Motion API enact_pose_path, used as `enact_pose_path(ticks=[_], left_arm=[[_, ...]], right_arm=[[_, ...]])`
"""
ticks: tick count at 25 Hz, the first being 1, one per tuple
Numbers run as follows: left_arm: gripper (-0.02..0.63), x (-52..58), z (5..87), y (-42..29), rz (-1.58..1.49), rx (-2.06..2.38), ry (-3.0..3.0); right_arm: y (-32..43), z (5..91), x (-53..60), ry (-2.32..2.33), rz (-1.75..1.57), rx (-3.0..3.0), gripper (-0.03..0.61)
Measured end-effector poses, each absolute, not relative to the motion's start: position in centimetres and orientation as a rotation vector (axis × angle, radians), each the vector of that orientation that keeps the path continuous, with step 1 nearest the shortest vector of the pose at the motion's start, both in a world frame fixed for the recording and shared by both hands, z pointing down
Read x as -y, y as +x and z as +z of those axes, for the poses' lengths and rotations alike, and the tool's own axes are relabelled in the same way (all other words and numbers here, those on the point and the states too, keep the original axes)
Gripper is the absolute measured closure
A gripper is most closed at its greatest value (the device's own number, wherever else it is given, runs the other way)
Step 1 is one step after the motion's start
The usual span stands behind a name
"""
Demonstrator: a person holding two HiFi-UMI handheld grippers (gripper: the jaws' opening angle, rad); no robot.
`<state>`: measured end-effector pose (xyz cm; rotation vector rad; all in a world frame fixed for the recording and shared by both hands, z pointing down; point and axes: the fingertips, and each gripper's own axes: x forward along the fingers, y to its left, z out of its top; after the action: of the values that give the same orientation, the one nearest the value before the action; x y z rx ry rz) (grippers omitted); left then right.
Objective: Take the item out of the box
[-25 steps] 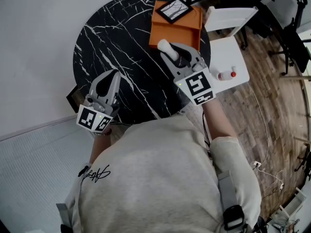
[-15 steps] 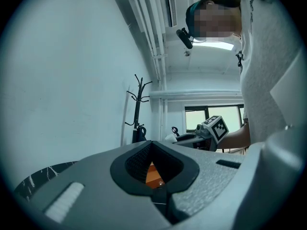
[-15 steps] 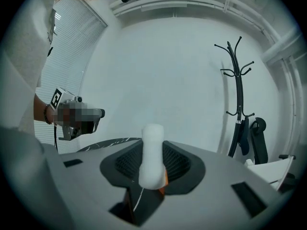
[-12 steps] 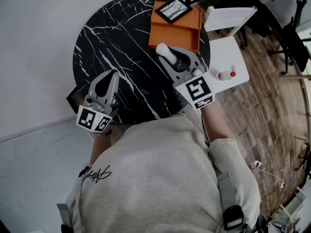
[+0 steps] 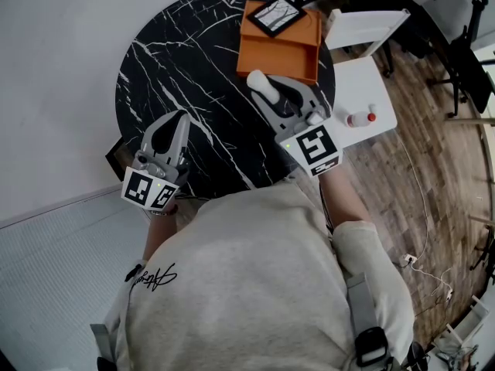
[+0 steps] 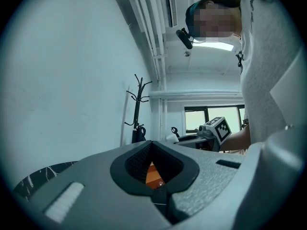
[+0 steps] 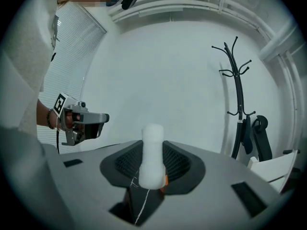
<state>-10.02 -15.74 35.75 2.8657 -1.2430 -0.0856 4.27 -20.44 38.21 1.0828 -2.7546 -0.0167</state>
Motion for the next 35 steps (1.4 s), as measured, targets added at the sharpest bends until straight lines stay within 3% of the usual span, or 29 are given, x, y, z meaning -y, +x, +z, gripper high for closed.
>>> enact_pose_path(ticks=[35], left_arm=[[0.614, 16.18, 35.75, -9.96, -0.084, 1.224, 2.876]], right_arm=[[4.51, 37.44, 20.05, 1.111, -0.011, 2.812, 0.451]])
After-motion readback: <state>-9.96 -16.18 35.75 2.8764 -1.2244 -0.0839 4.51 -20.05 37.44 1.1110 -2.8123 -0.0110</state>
